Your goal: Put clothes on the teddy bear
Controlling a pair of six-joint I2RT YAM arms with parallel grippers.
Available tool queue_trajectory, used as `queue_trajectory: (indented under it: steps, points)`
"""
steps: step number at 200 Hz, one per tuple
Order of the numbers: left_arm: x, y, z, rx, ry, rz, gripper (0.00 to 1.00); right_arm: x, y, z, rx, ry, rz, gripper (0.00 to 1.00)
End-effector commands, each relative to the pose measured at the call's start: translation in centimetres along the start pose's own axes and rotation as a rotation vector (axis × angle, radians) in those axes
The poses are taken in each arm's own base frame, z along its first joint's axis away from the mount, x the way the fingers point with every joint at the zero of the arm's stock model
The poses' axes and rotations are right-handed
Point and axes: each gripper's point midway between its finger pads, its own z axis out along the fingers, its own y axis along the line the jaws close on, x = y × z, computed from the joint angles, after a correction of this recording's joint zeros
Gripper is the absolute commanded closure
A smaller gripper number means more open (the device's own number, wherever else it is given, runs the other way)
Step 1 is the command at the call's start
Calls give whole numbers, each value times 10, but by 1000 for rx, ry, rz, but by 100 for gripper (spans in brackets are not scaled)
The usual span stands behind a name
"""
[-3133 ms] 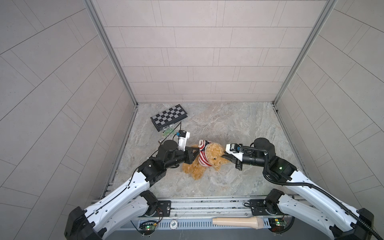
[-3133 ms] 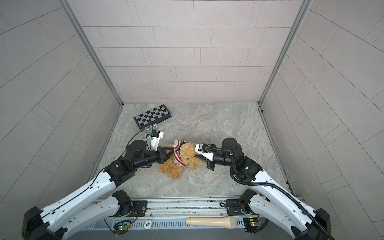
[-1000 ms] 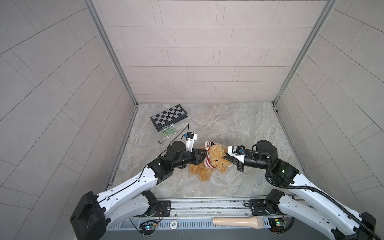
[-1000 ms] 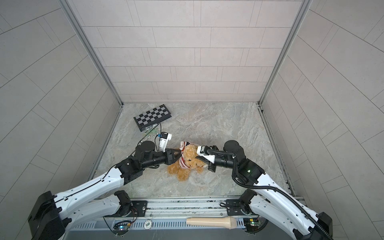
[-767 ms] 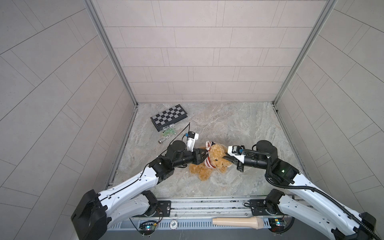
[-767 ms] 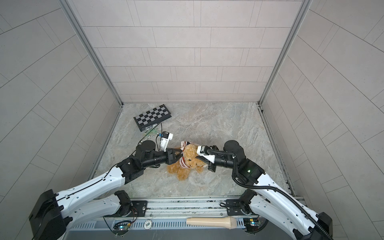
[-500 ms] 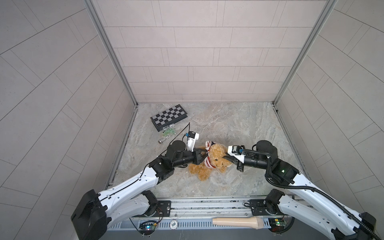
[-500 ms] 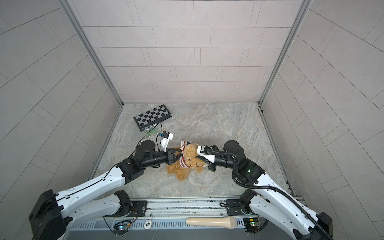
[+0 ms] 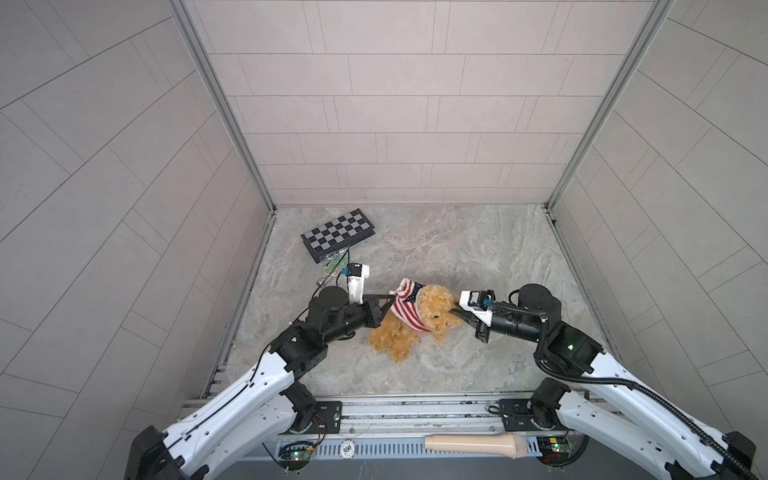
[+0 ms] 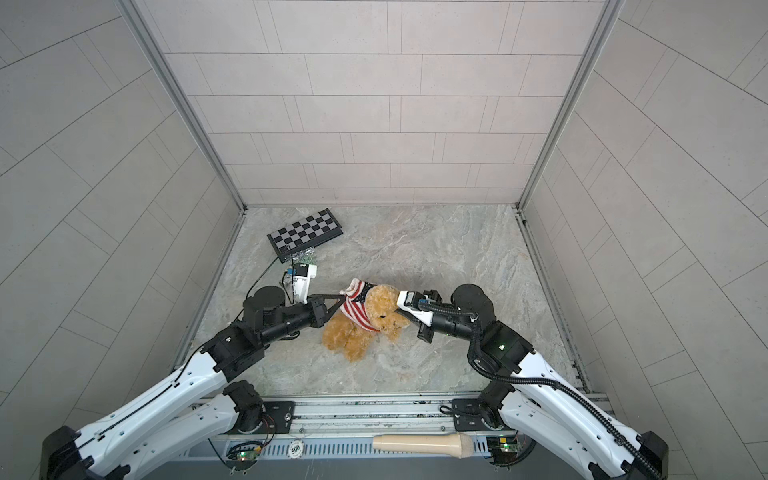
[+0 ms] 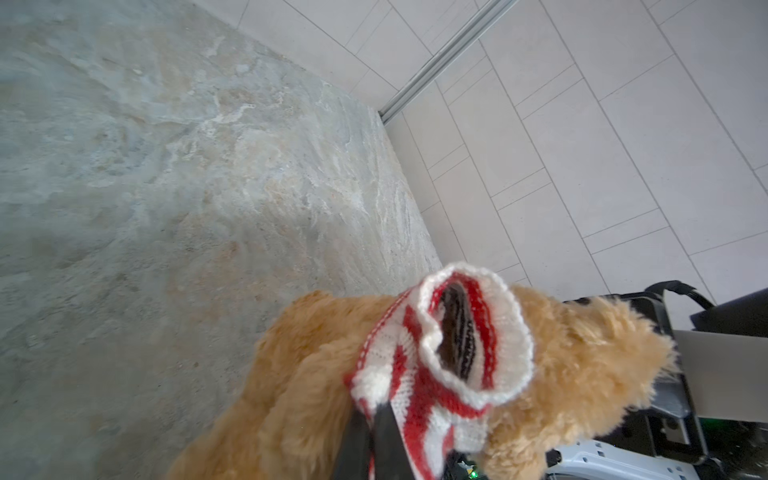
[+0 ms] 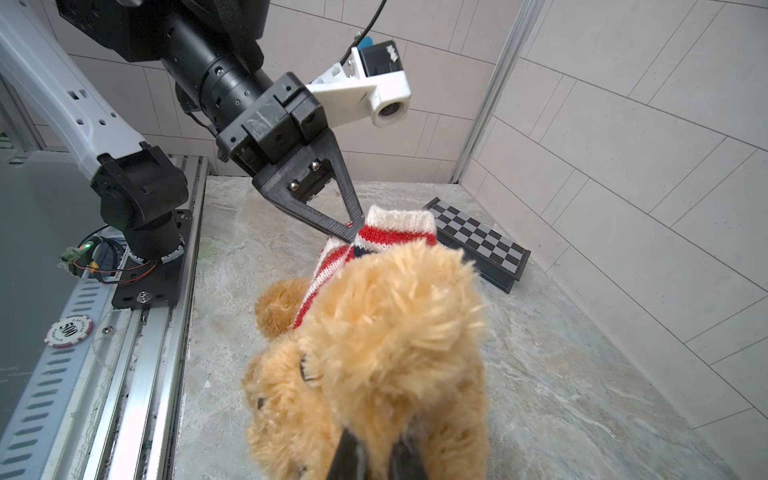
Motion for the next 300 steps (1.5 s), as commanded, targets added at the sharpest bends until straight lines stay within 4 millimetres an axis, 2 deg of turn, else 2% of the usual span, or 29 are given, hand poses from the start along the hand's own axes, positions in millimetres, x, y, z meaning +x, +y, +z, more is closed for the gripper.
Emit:
queue_trajectory:
  steps: [1,5,9,69,128,149,182,224,241,261,300]
  points:
    - [8,31,-6,-108,-6,-44,100,-26,-9,-8,57,-92,-47,100]
    - [9,35,-7,-117,-8,-50,100,-28,-10,-9,65,-98,-46,100]
    - [10,38,-8,-126,-9,-56,100,-17,-8,-6,63,-82,-33,100]
    - [23,70,-22,-200,-33,-118,100,-22,-21,-12,150,-125,0,100]
    - [32,77,-29,-196,-45,-143,100,-25,-26,-16,186,-161,32,100]
    - [34,65,-25,-122,-22,-116,100,-29,-28,-16,197,-176,45,100]
    - [47,45,-15,-39,108,-34,100,-30,-31,-12,195,-174,67,100]
    - [39,24,-11,54,103,-11,100,-26,-32,-4,180,-151,101,100]
    - [40,34,-12,5,99,-13,100,-26,-36,-7,211,-155,104,100]
    - [45,56,-14,-71,86,-42,100,-27,-42,-13,259,-163,108,100]
    - [57,82,-12,-102,43,-122,100,-23,-56,-21,353,-156,121,100]
